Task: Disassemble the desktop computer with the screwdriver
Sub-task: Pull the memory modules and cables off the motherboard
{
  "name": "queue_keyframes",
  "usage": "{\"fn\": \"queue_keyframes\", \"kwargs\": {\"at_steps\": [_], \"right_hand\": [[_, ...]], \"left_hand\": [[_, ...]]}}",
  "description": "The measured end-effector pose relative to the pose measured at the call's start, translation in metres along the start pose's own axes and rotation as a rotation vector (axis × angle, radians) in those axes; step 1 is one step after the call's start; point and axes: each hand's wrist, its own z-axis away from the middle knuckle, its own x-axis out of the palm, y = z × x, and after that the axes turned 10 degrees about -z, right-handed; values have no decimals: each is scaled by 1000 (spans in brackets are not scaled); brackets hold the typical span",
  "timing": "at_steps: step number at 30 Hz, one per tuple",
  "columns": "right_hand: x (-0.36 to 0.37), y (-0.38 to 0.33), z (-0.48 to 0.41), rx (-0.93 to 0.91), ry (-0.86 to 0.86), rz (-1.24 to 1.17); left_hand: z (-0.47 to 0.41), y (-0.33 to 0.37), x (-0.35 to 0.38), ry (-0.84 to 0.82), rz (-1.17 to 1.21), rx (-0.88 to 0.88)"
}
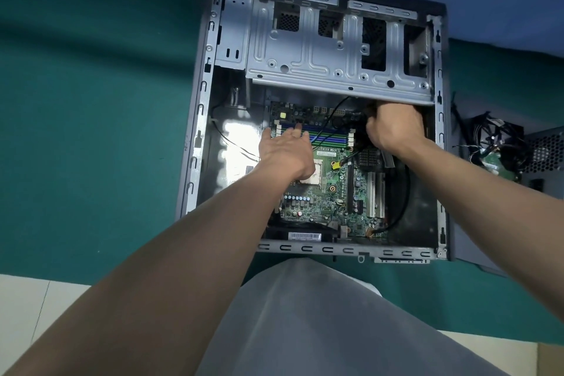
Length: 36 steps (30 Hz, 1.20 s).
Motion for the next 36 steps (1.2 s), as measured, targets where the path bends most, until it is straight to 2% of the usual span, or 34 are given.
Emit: {"fn": "queue_keyframes", "kwargs": {"at_steps": [3, 6, 14, 16, 19, 22, 25, 29, 36], "right_hand": [[5, 6, 11, -153, 134, 21], [7, 14, 24, -272, 225, -61], [-6, 20, 67, -353, 299, -360], [-12, 25, 76, -392, 379, -346], [-17, 43, 84, -396, 478, -323], [-13, 55, 88, -426, 387, -230], [-10, 55, 85, -511, 244, 81], [-12, 54, 80, -528, 183, 219], [-9, 58, 76, -570, 237, 134]], "left_hand": [[0, -1, 0, 2, 9, -3], [1, 0, 1, 16, 33, -2], [2, 0, 5, 55, 86, 23], [4, 1, 7, 128, 106, 15], [7, 5, 8, 333, 87, -18], [6, 12, 4, 541, 91, -58], [-6, 24, -6, 634, 158, -33], [-32, 41, -24, 601, 192, -41], [-70, 54, -36, 388, 193, 5]]}}
